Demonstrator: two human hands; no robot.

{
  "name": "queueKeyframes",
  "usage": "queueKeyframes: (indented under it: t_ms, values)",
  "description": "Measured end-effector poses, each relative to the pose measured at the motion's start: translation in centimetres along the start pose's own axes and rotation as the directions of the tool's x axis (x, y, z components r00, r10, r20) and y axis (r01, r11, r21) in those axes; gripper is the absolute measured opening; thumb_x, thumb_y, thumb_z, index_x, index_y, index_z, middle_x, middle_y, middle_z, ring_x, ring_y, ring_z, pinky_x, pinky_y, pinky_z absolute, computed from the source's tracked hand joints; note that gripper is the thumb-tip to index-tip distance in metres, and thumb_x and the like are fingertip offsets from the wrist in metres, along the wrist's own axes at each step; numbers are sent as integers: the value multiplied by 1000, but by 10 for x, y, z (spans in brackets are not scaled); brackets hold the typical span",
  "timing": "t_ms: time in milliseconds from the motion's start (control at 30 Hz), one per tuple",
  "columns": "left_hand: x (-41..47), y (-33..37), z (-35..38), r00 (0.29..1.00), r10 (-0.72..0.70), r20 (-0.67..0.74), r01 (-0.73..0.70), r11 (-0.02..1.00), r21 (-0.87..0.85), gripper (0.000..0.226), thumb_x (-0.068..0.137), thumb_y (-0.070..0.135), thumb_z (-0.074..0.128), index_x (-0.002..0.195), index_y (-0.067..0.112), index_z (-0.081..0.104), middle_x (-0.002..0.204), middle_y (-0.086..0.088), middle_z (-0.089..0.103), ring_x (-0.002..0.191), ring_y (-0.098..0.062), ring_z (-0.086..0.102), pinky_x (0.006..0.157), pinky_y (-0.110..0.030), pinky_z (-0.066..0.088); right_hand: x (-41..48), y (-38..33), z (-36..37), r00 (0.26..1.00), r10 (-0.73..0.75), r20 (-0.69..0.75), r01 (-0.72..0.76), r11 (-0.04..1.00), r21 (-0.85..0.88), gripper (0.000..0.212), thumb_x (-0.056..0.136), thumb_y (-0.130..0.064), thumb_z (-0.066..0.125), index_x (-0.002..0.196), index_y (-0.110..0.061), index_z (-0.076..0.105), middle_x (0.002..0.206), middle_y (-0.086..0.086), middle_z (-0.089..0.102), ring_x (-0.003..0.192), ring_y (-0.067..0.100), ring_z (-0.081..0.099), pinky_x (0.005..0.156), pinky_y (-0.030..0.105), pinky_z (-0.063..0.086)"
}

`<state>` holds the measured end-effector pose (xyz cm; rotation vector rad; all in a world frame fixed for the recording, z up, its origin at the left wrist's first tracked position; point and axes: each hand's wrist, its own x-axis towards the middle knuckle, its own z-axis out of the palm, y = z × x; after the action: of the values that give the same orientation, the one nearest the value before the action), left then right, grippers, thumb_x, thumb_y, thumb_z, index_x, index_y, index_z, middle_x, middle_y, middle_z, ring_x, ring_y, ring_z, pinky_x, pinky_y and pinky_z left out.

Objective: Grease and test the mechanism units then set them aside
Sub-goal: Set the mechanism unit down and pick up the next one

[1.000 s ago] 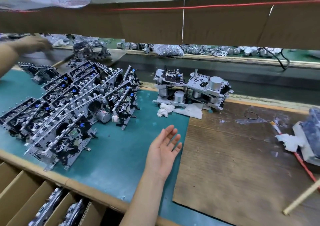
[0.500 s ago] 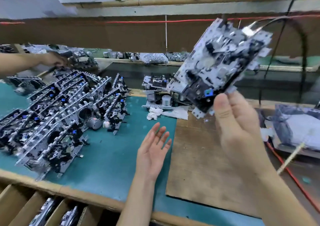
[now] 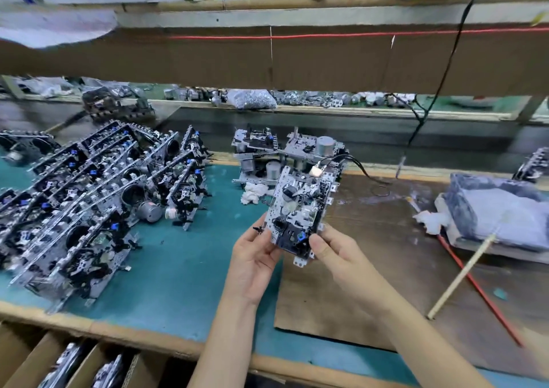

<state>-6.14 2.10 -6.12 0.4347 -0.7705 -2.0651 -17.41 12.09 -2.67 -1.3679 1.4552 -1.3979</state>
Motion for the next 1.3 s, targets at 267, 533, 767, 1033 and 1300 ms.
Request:
queueKeyframes:
  t_ms: [267,533,767,1033,1300]
  values:
    - [0,-2,0,998,-34,-53,34,999,7,30,70,3,52,98,5,63,77,-3,74,60,-7,67,53,-15,54,30,7,-27,984,171,-56,-141,926,351,118,50,-75,70,145,-19,26,143,4,41,120,22,52,101,40,43]
    - [0,-5,1,997,-72,-36,73,997,24,31,71,2,52,80,15,79,78,-3,74,61,-7,68,50,-17,53,44,5,-21,994,101,-37,-65,839,540,106,43,-55,85,128,-6,46,108,4,69,100,19,65,80,33,55]
    - [1,-4,1,997,-75,-29,75,997,13,32,72,2,51,80,15,79,79,-2,74,63,-6,69,50,-16,52,51,7,-26,996,79,-48,-39,827,561,92,40,-50,89,119,-13,56,111,11,67,101,24,64,94,43,48]
    - [1,-3,0,994,-89,-63,89,996,-4,33,72,2,51,98,8,71,81,-4,74,63,-10,70,50,-18,54,59,-5,-41,923,278,-264,-221,949,227,47,84,-54,49,101,-15,68,104,7,70,102,21,63,101,46,43]
    - [3,-4,1,994,-96,-44,99,992,76,33,71,4,53,103,6,63,82,-5,75,65,-11,71,51,-21,55,69,-8,-54,845,256,-469,-211,966,147,38,78,-18,72,89,17,62,73,12,69,73,24,54,79,37,48]
